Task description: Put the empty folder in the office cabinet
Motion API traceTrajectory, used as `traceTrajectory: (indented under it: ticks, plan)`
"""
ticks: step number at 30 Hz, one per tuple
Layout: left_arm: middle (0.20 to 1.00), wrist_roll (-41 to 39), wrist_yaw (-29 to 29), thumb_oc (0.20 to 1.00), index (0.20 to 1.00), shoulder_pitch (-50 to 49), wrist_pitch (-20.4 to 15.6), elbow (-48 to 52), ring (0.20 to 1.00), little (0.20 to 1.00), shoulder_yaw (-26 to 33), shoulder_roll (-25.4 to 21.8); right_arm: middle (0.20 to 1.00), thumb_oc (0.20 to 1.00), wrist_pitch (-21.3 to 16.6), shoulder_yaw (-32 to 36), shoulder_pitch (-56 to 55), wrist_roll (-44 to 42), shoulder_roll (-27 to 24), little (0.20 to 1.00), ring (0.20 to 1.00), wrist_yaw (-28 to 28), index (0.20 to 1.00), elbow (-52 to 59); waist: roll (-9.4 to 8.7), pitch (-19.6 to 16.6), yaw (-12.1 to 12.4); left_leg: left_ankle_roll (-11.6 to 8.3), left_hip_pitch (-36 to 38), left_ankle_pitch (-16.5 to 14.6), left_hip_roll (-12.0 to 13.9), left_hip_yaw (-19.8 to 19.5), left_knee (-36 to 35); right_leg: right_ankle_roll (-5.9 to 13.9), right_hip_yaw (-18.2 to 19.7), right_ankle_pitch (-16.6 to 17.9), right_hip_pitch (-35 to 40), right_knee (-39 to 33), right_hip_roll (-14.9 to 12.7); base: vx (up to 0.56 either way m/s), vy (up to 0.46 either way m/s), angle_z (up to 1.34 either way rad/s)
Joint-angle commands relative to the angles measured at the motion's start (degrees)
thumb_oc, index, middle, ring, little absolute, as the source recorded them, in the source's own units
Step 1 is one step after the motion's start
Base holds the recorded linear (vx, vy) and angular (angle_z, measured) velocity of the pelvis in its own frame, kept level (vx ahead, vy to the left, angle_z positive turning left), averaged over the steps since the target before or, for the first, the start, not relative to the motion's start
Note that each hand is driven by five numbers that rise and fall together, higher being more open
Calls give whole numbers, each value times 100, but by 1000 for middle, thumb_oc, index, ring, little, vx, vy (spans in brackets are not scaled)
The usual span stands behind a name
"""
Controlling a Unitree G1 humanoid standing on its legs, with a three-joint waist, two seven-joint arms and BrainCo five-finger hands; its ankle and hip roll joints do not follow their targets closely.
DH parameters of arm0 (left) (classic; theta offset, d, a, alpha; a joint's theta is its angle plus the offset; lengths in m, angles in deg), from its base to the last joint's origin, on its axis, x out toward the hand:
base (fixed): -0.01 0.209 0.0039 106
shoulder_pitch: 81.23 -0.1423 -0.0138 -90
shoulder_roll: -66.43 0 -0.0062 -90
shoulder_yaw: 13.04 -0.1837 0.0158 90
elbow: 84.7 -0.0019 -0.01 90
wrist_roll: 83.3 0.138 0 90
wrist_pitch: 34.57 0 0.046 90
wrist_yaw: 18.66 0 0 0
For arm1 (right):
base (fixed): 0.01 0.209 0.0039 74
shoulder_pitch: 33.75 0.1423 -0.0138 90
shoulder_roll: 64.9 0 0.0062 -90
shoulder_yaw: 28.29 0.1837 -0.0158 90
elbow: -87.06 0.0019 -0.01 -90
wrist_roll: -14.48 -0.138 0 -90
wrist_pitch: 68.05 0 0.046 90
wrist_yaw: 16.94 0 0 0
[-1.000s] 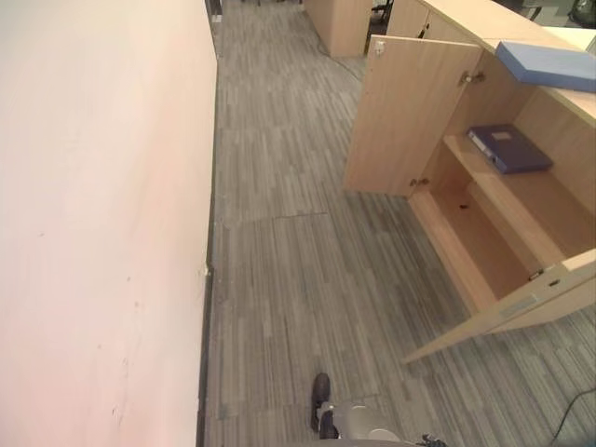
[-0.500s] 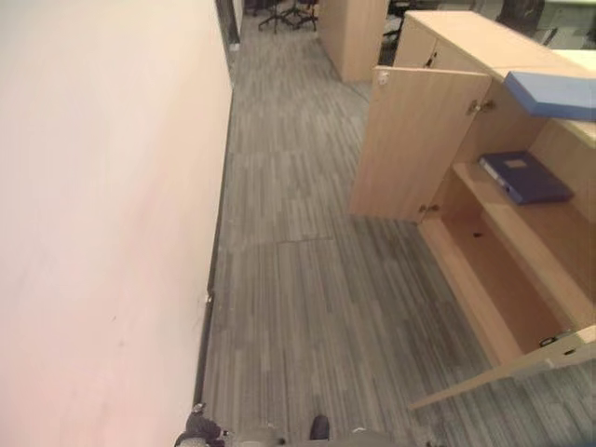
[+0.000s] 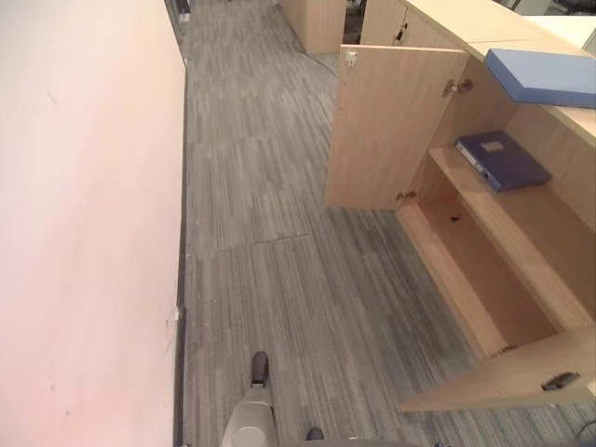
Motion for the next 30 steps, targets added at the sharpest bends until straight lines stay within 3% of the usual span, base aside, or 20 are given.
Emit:
traceTrajectory:
  ticks: [1,4,5,9,11,12,14,15,16,17,19,21,22,23,24,26,29,30]
  plan:
    - [1000,-191,-9,1000,1000,-63,-25,-85,1000,1000,-38,10,1000,1000,129,269,-364,75,27,1000,1000,130,1000,-171,190,-345,74,80,76,394,65,102,-275,730,156,4,56,164,-838,309,243,-7]
    - [1000,-238,-2,1000,1000,12,-70,46,1000,1000,-18,-65,1000,1000,154,290,-402,98,37,1000,1000,214,1000,-138,143,-548,99,382,270,51,-369,207,-275,1052,131,208,-22,395,-1390,357,356,7]
    - [1000,-238,-2,1000,1000,12,-71,45,1000,1000,-18,-66,1000,1000,155,290,-403,98,38,1000,1000,214,1000,-137,136,-549,106,386,273,47,-375,217,-275,1057,138,206,-23,396,-1399,142,187,-3]
    - [1000,-278,1,1000,1000,147,-121,270,1000,1000,-45,-163,1000,1000,158,313,-278,88,-13,1000,1000,246,1000,108,106,-648,143,681,610,-341,-848,315,-275,1320,-36,1184,-453,1401,-2061,169,268,-29]
    - [1000,-302,-16,1000,1000,194,-113,343,1000,1000,-39,-211,1000,1000,176,277,-244,119,-58,1000,1000,252,1000,223,144,-578,108,882,862,-512,-1094,252,-275,1202,-33,1835,-841,2444,-2410,178,368,-5]
    - [1000,-273,-30,1000,1000,225,-90,353,1000,1000,-77,-244,1000,1000,185,213,-218,146,-78,1000,1000,242,1000,272,151,-502,75,981,999,-607,-1212,217,-275,1086,-83,1963,-950,2920,-2558,297,473,7]
    - [1000,-158,-58,1000,1000,292,-42,328,1000,1000,-145,-348,1000,1000,122,12,-141,214,-65,1000,1000,181,1000,510,96,-383,66,1062,1345,-984,-1369,235,-275,1134,-566,1790,-1238,3725,-2903,299,321,13]
    - [1000,-142,-69,1000,1000,324,-45,326,1000,1000,-164,-345,1000,1000,105,-49,-73,215,-55,1000,1000,167,1000,570,87,-340,46,1069,1428,-1039,-1341,224,-275,1088,-676,1643,-1360,3782,-2827,175,43,15]
    - [1000,-143,-88,1000,1000,351,-55,333,1000,1000,-186,-340,1000,1000,81,-106,-6,223,-50,1000,1000,177,1000,653,152,-273,11,1046,1520,-1066,-1235,181,-275,949,-762,1270,-1645,3844,-2561,169,-9,14]
    - [1000,-152,-108,1000,1000,361,-55,323,1000,1000,-205,-316,1000,1000,67,-134,68,228,-58,1000,1000,181,1000,741,212,-175,-29,1045,1628,-1078,-1189,106,-275,935,-856,1138,-1864,3762,-2377,222,-24,23]
    - [1000,-62,-150,1000,1000,333,-40,278,1000,1000,-276,-245,1000,1000,23,-164,188,202,-89,1000,1000,126,1000,862,302,44,-145,992,1962,-1200,-1122,137,-275,1027,-1219,1212,-2244,3100,-2002,234,-44,20]
    - [1000,-43,-174,1000,1000,326,-26,255,1000,1000,-291,-222,1000,1000,12,-166,225,185,-95,1000,1000,109,1000,867,321,109,-184,961,2086,-1252,-1071,126,-275,1061,-1284,1317,-2354,2783,-1848,124,-75,-5]
    - [1000,-9,-174,1000,1000,317,-12,223,1000,1000,-301,-205,1000,1000,-35,-131,259,89,-100,1000,1000,59,1000,899,209,189,-302,946,2176,-1241,-1118,97,-275,1031,-1357,1635,-2562,1904,-1588,76,-75,-10]
    - [1000,-9,-174,1000,1000,317,-13,222,1000,1000,-300,-205,1000,1000,-35,-132,259,88,-100,1000,1000,59,1000,899,218,193,-305,942,2182,-1244,-1106,94,-275,1028,-1369,1652,-2537,1868,-1570,255,-150,5]
    - [1000,43,-189,1000,1000,301,-15,202,1000,1000,-261,-222,1000,1000,-55,-81,264,-11,-76,1000,1000,58,1000,887,64,218,-438,908,2363,-1376,-1207,-32,-275,1126,-1064,1915,-2711,1020,-1159,266,-107,16]
    - [1000,54,-198,1000,1000,303,-24,159,1000,1000,-177,-249,1000,1000,-59,5,220,-73,-58,1000,1000,26,1000,843,-47,221,-473,889,2436,-1453,-1277,-104,-275,1206,-1039,2088,-2761,515,-1066,297,-117,20]
    - [1000,60,-201,1000,1000,295,-24,119,1000,1000,-130,-248,1000,1000,-55,101,117,-137,-52,1000,1000,20,1000,763,-40,197,-508,864,2561,-1570,-1257,-121,-275,1218,-1232,2112,-2683,379,-1062,232,-78,19]
    - [1000,193,-187,1000,1000,307,-20,65,1000,1000,-161,-239,1000,1000,-60,167,-55,-171,-35,1000,1000,1,1000,632,-47,33,-505,830,2695,-1867,-1221,-82,-275,1183,-1478,1934,-2355,74,-1036,403,-164,10]
